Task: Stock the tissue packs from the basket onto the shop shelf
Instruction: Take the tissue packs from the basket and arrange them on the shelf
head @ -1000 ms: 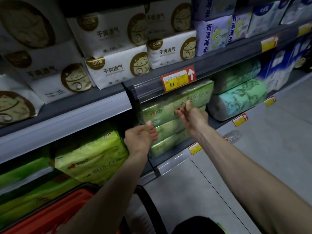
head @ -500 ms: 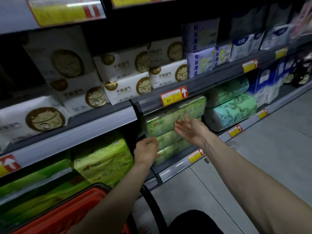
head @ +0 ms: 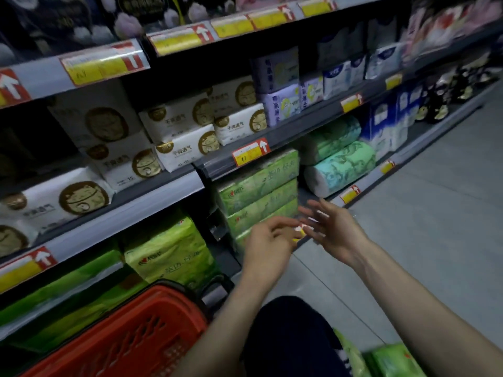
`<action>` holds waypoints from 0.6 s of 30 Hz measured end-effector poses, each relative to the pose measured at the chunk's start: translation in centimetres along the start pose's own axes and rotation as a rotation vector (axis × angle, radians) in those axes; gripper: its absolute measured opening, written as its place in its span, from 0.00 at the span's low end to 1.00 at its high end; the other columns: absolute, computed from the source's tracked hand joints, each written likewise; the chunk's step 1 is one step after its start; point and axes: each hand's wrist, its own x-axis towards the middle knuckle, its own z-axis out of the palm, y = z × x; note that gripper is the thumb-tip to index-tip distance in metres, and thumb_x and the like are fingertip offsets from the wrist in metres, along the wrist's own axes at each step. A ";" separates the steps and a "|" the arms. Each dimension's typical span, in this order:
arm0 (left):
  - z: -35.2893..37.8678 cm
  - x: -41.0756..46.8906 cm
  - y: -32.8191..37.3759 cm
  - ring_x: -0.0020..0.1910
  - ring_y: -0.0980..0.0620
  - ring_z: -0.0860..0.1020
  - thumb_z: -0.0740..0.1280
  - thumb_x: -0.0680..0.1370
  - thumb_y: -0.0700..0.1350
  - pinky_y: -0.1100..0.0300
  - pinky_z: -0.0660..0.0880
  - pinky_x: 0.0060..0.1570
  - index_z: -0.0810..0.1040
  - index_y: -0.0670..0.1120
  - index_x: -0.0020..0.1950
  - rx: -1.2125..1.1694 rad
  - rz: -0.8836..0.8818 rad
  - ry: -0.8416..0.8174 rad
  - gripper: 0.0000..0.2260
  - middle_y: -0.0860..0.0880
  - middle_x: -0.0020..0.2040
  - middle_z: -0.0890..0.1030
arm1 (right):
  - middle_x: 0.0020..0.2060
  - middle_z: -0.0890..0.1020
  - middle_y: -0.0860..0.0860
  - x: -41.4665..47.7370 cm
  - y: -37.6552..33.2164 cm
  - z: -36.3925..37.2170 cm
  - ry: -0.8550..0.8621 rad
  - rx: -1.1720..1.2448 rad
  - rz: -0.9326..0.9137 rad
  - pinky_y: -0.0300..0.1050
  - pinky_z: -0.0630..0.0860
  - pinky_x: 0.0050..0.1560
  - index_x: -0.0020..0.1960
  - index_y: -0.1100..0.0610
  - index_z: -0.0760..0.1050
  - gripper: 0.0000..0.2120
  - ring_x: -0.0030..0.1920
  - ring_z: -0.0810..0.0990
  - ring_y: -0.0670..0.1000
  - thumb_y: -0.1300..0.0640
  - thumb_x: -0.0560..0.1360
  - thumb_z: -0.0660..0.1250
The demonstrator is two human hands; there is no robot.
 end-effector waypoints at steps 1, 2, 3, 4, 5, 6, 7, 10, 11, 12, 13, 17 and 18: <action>1.3 -1.0 0.0 0.39 0.52 0.83 0.65 0.76 0.40 0.57 0.80 0.45 0.85 0.51 0.45 0.039 0.040 -0.040 0.10 0.48 0.41 0.88 | 0.56 0.87 0.54 -0.9 0.5 -1.4 0.029 -0.009 -0.008 0.52 0.75 0.68 0.58 0.55 0.80 0.11 0.58 0.83 0.54 0.51 0.85 0.62; 2.6 -2.1 -0.1 0.41 0.52 0.85 0.65 0.77 0.39 0.55 0.82 0.49 0.86 0.52 0.46 0.078 0.071 -0.085 0.11 0.50 0.41 0.88 | 0.54 0.88 0.55 -2.0 1.1 -2.9 0.065 -0.030 -0.016 0.50 0.77 0.64 0.58 0.56 0.80 0.10 0.55 0.84 0.54 0.53 0.84 0.63; 4.0 -3.3 -0.2 0.43 0.53 0.85 0.65 0.77 0.40 0.54 0.82 0.52 0.86 0.53 0.46 0.109 0.095 -0.128 0.11 0.53 0.42 0.88 | 0.53 0.88 0.56 -3.0 2.0 -4.6 0.104 -0.065 -0.024 0.48 0.79 0.59 0.59 0.57 0.81 0.10 0.54 0.85 0.55 0.55 0.82 0.64; 5.4 -4.4 0.0 0.45 0.55 0.85 0.66 0.77 0.41 0.55 0.82 0.52 0.86 0.54 0.46 0.132 0.115 -0.165 0.11 0.54 0.42 0.87 | 0.53 0.88 0.58 -3.9 2.8 -6.3 0.135 -0.112 -0.031 0.47 0.78 0.55 0.59 0.58 0.83 0.13 0.55 0.86 0.57 0.56 0.81 0.64; 6.7 -5.4 0.0 0.45 0.56 0.85 0.67 0.77 0.41 0.59 0.82 0.52 0.86 0.54 0.48 0.134 0.128 -0.197 0.10 0.55 0.43 0.87 | 0.56 0.88 0.59 -4.9 3.8 -8.3 0.157 -0.166 -0.034 0.48 0.77 0.55 0.60 0.59 0.84 0.16 0.59 0.85 0.59 0.55 0.78 0.64; 8.1 -6.4 0.1 0.45 0.58 0.85 0.68 0.78 0.41 0.63 0.81 0.49 0.86 0.52 0.50 0.116 0.121 -0.219 0.09 0.54 0.44 0.87 | 0.58 0.87 0.59 -5.9 4.7 -10.2 0.182 -0.211 -0.036 0.49 0.76 0.57 0.61 0.59 0.84 0.19 0.63 0.83 0.60 0.53 0.76 0.64; 9.5 -7.1 -0.1 0.45 0.59 0.85 0.68 0.78 0.40 0.67 0.80 0.46 0.87 0.51 0.52 0.070 0.095 -0.231 0.09 0.53 0.45 0.87 | 0.58 0.87 0.58 -7.0 5.7 -11.9 0.223 -0.247 -0.035 0.51 0.76 0.58 0.61 0.58 0.85 0.22 0.65 0.82 0.59 0.51 0.73 0.64; 13.9 -9.3 -0.8 0.47 0.54 0.86 0.67 0.78 0.39 0.61 0.82 0.48 0.86 0.49 0.53 -0.144 -0.100 -0.237 0.10 0.51 0.47 0.88 | 0.55 0.89 0.54 -10.5 8.6 -17.3 0.395 -0.334 -0.020 0.59 0.77 0.64 0.59 0.55 0.86 0.26 0.63 0.83 0.57 0.43 0.67 0.69; 15.6 -9.9 -2.0 0.48 0.53 0.86 0.67 0.79 0.39 0.57 0.83 0.50 0.86 0.50 0.53 -0.223 -0.200 -0.212 0.10 0.51 0.47 0.88 | 0.53 0.89 0.53 -11.7 9.8 -19.2 0.453 -0.354 -0.006 0.60 0.77 0.65 0.58 0.56 0.86 0.25 0.61 0.84 0.57 0.43 0.67 0.69; 17.2 -10.6 -2.9 0.48 0.52 0.86 0.65 0.79 0.39 0.55 0.83 0.53 0.85 0.50 0.53 -0.280 -0.303 -0.178 0.11 0.51 0.47 0.88 | 0.52 0.89 0.53 -12.9 11.0 -20.8 0.504 -0.361 0.005 0.61 0.78 0.66 0.57 0.56 0.87 0.21 0.60 0.85 0.57 0.46 0.71 0.70; 19.0 -11.1 -4.5 0.49 0.50 0.86 0.64 0.79 0.39 0.53 0.83 0.54 0.85 0.50 0.52 -0.350 -0.406 -0.125 0.11 0.50 0.48 0.88 | 0.51 0.89 0.53 -14.1 12.1 -22.3 0.556 -0.360 0.021 0.62 0.79 0.66 0.57 0.57 0.87 0.17 0.58 0.86 0.56 0.49 0.74 0.69; 24.1 -13.6 -10.5 0.49 0.45 0.83 0.64 0.78 0.40 0.56 0.78 0.50 0.83 0.46 0.55 -0.361 -0.626 0.189 0.10 0.48 0.49 0.85 | 0.54 0.88 0.50 -18.4 16.6 -26.8 0.743 -0.445 0.098 0.60 0.80 0.65 0.54 0.52 0.86 0.08 0.57 0.85 0.54 0.56 0.78 0.69; 24.4 -14.6 -12.1 0.46 0.45 0.80 0.65 0.79 0.39 0.61 0.73 0.45 0.83 0.42 0.58 -0.257 -0.663 0.193 0.10 0.47 0.49 0.83 | 0.56 0.87 0.49 -19.4 17.4 -27.4 0.780 -0.501 0.112 0.54 0.79 0.64 0.56 0.51 0.85 0.08 0.59 0.84 0.53 0.57 0.79 0.70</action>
